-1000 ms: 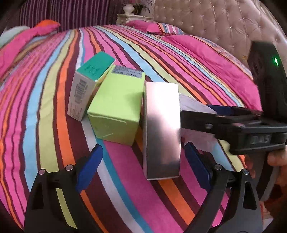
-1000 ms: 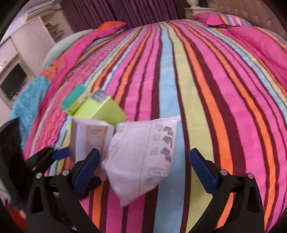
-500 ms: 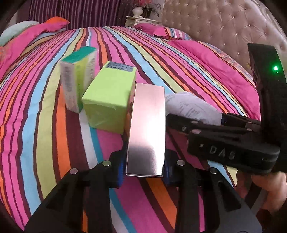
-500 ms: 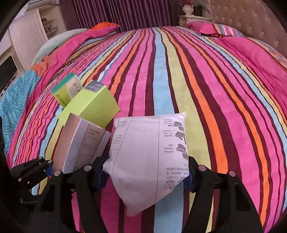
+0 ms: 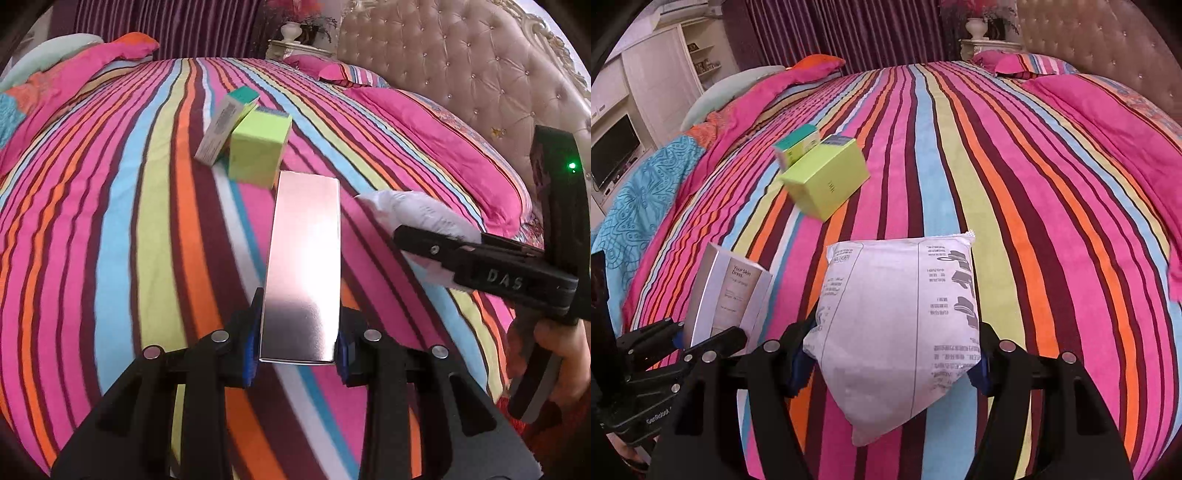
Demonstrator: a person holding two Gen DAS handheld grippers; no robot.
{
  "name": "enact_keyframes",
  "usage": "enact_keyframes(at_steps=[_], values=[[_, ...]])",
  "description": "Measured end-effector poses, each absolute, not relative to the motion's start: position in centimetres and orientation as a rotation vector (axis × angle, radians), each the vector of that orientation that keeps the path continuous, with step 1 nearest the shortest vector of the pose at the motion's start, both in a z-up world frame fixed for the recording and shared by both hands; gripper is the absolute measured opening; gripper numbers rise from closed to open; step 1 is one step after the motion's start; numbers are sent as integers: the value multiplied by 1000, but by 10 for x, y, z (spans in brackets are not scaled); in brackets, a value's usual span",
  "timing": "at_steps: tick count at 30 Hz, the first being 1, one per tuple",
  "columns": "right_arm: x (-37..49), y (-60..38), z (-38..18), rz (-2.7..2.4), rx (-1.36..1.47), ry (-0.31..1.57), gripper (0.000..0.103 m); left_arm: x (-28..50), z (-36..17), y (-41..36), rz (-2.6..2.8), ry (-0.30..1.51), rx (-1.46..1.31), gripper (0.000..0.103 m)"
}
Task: Collect trash
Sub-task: 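Carry the white cosmetic box and white tissue bag over the wastebasket with both tools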
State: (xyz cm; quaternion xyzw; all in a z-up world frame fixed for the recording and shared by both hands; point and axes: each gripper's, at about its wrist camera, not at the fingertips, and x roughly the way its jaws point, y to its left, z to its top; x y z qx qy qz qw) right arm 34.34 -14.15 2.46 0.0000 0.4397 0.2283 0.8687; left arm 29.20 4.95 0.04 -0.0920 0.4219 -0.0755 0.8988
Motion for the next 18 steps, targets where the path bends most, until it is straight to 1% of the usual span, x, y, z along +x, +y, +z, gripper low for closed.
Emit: enact_keyframes(at_steps=[18], values=[[223, -154, 44, 523, 39, 888, 63, 160, 12, 52, -144, 861, -204, 32]])
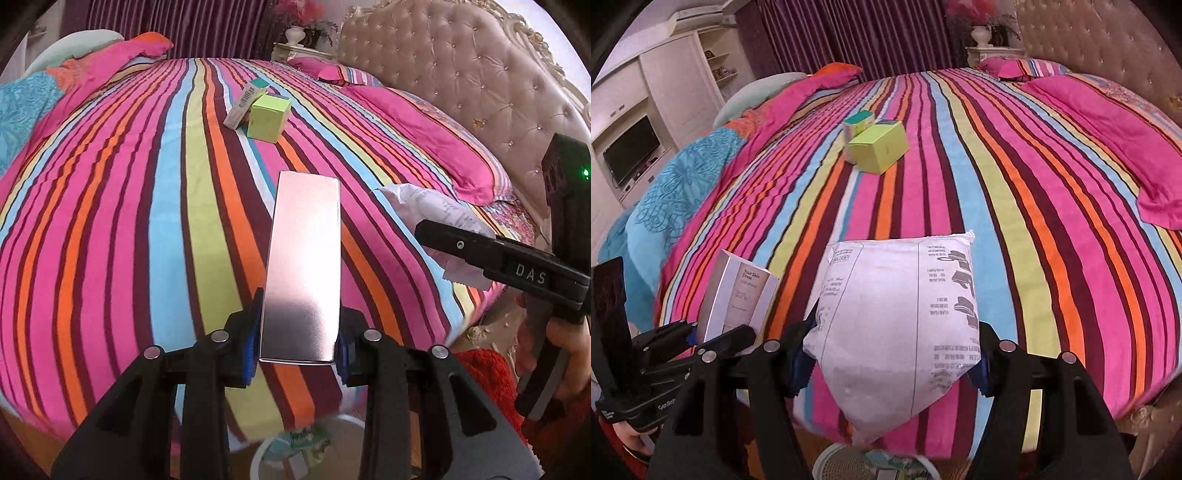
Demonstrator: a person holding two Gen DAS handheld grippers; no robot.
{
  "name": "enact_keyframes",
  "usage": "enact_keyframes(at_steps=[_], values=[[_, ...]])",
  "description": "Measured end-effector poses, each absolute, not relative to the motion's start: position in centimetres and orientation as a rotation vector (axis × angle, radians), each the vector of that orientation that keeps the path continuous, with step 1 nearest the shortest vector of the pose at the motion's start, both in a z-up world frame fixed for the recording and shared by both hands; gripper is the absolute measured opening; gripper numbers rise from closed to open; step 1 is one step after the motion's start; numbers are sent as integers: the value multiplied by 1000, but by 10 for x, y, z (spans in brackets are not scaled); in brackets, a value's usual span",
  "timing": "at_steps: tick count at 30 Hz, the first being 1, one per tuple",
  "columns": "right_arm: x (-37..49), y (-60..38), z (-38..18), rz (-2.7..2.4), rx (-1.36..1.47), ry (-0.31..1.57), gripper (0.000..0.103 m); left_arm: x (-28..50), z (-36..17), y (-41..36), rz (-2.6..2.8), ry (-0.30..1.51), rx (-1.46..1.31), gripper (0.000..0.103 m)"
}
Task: Collect trash
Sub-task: 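Carry the white cosmetic box and white tissue bag over the wastebasket with both tools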
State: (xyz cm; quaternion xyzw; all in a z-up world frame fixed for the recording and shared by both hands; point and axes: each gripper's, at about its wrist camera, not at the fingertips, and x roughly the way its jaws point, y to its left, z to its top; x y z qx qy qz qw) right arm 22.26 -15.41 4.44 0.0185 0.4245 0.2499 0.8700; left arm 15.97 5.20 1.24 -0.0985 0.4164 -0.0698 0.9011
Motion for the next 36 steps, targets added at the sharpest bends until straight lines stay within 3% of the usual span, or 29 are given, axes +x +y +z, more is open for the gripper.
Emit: enact_keyframes(at_steps=[10, 23, 36], values=[[152, -157, 48, 557, 18, 875, 63, 93, 14, 42, -169, 869, -177, 32], [102, -157, 23, 554, -31, 953, 63, 38, -24, 25, -187, 989, -188, 32], [85, -165, -50, 451, -70, 1228, 63, 34, -72, 10, -179, 1174, -178, 32]])
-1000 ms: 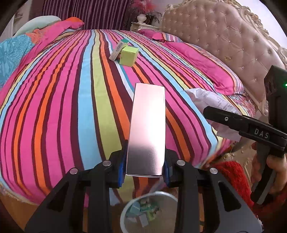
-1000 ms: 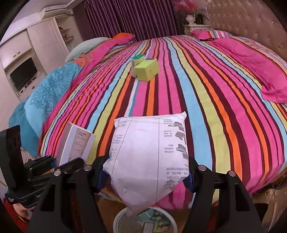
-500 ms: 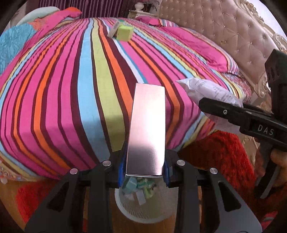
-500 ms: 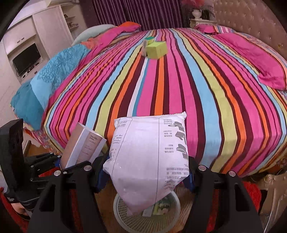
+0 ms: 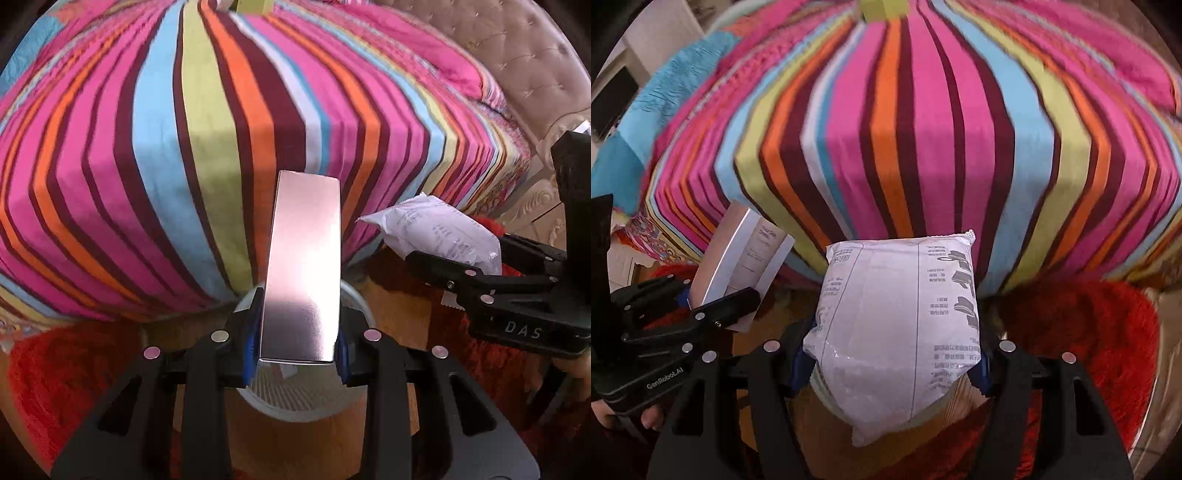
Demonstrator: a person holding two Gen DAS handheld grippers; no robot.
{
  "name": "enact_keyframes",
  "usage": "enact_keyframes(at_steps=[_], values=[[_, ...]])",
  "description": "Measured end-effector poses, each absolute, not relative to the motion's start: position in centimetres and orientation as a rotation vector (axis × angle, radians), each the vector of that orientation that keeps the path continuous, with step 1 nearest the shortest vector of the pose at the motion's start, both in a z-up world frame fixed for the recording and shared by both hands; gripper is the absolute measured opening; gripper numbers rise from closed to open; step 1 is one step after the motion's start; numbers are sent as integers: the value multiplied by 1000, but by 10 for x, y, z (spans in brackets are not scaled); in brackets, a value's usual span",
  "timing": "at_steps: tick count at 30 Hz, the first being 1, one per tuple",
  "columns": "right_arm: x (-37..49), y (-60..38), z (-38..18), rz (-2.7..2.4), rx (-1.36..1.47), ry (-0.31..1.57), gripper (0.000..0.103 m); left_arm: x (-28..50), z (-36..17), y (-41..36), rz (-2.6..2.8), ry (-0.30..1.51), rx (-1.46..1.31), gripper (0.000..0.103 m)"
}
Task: Collect trash
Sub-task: 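Carry the white cosmetic box and white tissue bag over the wastebasket with both tools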
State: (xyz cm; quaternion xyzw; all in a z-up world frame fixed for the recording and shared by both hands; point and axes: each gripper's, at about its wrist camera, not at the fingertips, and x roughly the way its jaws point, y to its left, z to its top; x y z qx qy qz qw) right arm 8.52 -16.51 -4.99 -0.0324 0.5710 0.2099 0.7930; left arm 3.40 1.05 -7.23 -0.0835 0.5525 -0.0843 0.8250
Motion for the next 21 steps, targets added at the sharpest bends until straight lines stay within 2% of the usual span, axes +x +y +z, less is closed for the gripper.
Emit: enact_keyframes(at_steps=[21], values=[[99, -144, -145, 459, -50, 1677, 63, 42, -161, 13, -133, 1539, -258, 32]])
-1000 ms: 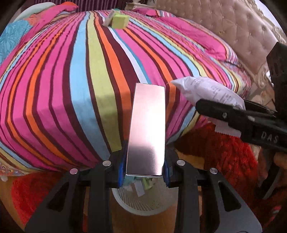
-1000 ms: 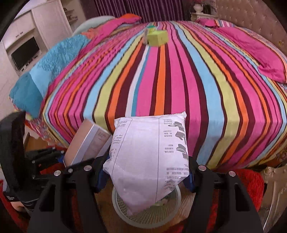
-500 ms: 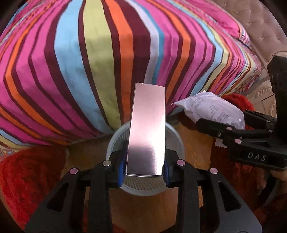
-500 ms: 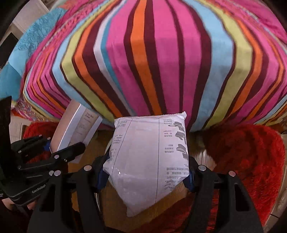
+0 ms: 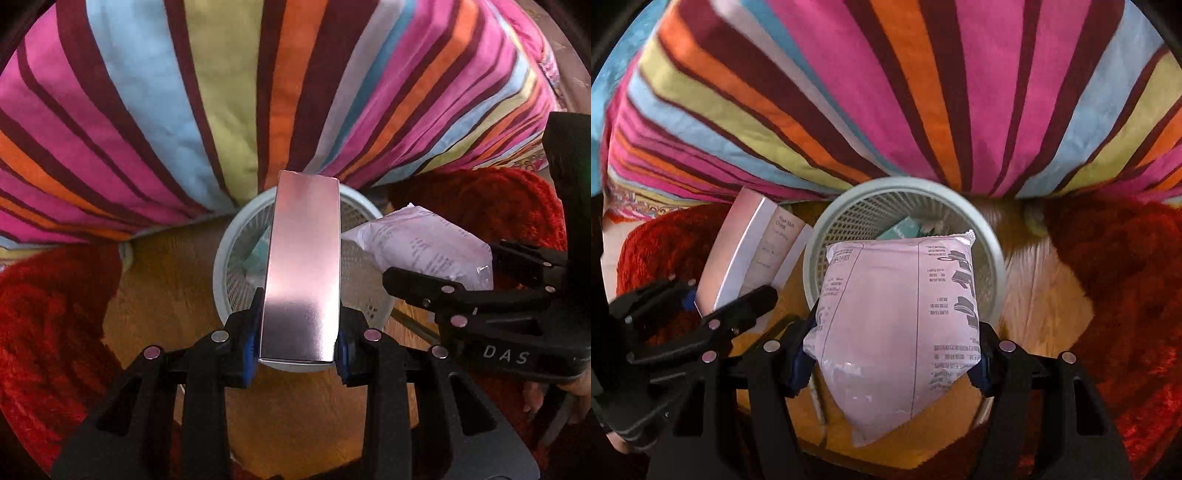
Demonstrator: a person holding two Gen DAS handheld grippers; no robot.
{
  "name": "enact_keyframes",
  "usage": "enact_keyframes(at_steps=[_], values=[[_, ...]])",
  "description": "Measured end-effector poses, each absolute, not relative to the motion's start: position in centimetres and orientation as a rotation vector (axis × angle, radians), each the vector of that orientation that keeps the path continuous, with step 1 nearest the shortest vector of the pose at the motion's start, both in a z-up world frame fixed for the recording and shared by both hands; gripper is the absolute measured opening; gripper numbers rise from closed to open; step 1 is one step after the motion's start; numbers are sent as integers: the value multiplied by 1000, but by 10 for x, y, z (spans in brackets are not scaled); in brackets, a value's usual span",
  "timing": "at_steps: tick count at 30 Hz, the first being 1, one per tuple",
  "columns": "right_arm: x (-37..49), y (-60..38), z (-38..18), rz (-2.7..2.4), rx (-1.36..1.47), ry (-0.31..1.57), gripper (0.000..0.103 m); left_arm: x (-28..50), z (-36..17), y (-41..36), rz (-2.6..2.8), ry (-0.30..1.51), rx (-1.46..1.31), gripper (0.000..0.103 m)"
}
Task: Collect trash
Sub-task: 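Carry the white cosmetic box and white tissue bag over the wastebasket with both tools, then open both tools over the wastebasket to drop the cosmetic box and tissue bag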
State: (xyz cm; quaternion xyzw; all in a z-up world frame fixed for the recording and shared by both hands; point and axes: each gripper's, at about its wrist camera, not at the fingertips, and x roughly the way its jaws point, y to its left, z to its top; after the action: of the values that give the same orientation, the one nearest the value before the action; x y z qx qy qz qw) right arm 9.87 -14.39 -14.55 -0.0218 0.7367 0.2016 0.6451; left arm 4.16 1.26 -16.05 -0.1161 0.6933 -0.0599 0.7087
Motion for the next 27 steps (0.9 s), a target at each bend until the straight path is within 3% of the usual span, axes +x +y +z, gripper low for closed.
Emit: enact_keyframes(at_steps=[27], values=[[107, -148, -233, 310, 89, 1997, 64, 50, -247, -9, -125, 1871, -270, 34]])
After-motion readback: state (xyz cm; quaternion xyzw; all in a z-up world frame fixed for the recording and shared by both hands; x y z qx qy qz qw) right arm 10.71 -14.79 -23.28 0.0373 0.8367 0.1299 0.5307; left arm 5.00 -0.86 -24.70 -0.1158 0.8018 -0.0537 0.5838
